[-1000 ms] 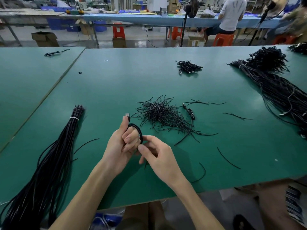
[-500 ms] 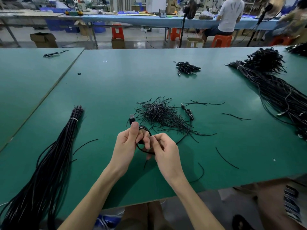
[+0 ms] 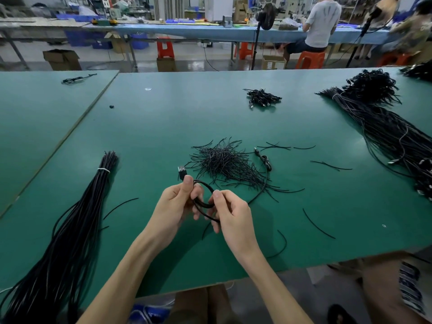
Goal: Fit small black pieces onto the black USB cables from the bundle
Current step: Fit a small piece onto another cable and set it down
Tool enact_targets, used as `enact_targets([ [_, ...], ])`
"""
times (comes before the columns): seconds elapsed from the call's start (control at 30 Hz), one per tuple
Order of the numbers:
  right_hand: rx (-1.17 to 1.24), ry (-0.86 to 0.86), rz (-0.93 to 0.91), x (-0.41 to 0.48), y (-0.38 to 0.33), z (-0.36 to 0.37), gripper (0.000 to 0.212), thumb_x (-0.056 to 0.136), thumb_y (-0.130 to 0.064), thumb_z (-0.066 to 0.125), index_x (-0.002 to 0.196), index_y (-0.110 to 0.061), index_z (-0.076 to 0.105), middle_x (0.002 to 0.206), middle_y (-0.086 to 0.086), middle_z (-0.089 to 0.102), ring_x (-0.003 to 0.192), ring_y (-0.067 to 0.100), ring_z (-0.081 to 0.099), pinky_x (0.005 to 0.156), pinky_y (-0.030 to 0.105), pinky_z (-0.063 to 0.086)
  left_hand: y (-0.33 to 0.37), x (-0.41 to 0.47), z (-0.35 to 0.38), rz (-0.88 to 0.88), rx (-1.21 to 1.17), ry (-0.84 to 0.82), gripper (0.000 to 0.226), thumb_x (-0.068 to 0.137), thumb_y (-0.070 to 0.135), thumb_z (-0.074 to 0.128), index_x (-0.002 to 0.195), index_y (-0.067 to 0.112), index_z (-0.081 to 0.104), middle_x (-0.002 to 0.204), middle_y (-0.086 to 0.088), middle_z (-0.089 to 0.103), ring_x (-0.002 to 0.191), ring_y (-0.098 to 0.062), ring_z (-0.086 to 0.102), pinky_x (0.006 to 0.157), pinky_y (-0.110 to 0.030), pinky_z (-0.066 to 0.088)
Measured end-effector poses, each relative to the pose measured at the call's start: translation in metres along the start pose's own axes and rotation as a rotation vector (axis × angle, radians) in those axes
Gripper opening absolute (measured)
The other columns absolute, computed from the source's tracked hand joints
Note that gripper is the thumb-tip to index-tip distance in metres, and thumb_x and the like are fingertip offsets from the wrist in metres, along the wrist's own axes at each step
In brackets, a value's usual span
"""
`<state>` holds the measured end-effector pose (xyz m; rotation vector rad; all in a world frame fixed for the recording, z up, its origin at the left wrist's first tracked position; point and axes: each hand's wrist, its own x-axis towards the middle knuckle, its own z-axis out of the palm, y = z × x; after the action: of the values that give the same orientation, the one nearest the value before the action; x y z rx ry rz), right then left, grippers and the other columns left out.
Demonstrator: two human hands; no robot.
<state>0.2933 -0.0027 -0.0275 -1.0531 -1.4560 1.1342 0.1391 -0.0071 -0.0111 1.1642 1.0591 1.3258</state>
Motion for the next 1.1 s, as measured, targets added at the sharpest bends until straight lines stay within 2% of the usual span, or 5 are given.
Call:
enact_targets([
  [0.17, 0.092, 0.001, 0.032, 0.001, 0.003, -0.002, 0.035, 0.110, -0.033, 0.047, 0.090, -0.010, 0.065, 0.081, 0.006, 0.078, 0.061, 0.021, 0.071, 0.044, 0.027, 0.042, 0.003, -0.001, -0.006, -0.016, -0.136, -0.192, 0.032, 0.103, 0.034, 0.049, 0.082, 0.015, 0.064, 0.087, -0.012, 0.057, 0.071, -0.023, 0.060, 0.076, -0.030, 0.055],
  [0.37, -0.034, 0.005, -0.001, 0.002, 0.006, -0.001, 0.030, 0.110, -0.040, 0.045, 0.120, -0.025, 0.069, 0.075, -0.009, 0.070, 0.059, 0.009, 0.054, 0.056, 0.029, 0.050, -0.003, 0.001, -0.001, 0.023, 0.063, -0.009, 0.028, 0.101, 0.029, 0.047, 0.085, 0.007, 0.055, 0.077, 0.001, 0.063, 0.075, -0.021, 0.064, 0.073, -0.031, 0.056],
  [0.5, -0.340, -0.134, -0.044, -0.001, 0.000, 0.007, 0.073, 0.101, -0.056, 0.050, 0.161, -0.021, 0.026, 0.118, -0.014, 0.047, 0.087, -0.001, 0.045, 0.091, 0.025, 0.049, -0.004, 0.005, 0.003, 0.021, 0.202, 0.156, 0.035, 0.109, 0.022, 0.044, 0.078, 0.010, 0.054, 0.075, 0.000, 0.054, 0.075, -0.020, 0.050, 0.070, -0.037, 0.041],
  [0.8, -0.461, -0.083, -0.064, -0.002, -0.004, 0.005, 0.057, 0.104, -0.032, 0.058, 0.156, -0.020, 0.037, 0.130, -0.006, 0.056, 0.112, 0.005, 0.053, 0.101, 0.028, 0.045, -0.009, 0.007, 0.007, 0.029, 0.318, 0.157, 0.038, 0.111, 0.015, 0.041, 0.076, 0.009, 0.052, 0.055, 0.010, 0.047, 0.047, -0.008, 0.039, 0.045, -0.016, 0.031],
  [1.1, -0.357, -0.019, -0.078, 0.001, -0.004, 0.002, 0.042, 0.106, -0.019, 0.057, 0.146, -0.009, 0.054, 0.115, -0.003, 0.063, 0.105, 0.006, 0.059, 0.096, 0.016, 0.045, -0.011, 0.004, -0.004, 0.076, 0.054, 0.139, 0.022, 0.091, 0.026, 0.075, 0.095, 0.006, 0.071, 0.078, -0.023, 0.069, 0.059, -0.028, 0.061, 0.067, -0.035, 0.059],
])
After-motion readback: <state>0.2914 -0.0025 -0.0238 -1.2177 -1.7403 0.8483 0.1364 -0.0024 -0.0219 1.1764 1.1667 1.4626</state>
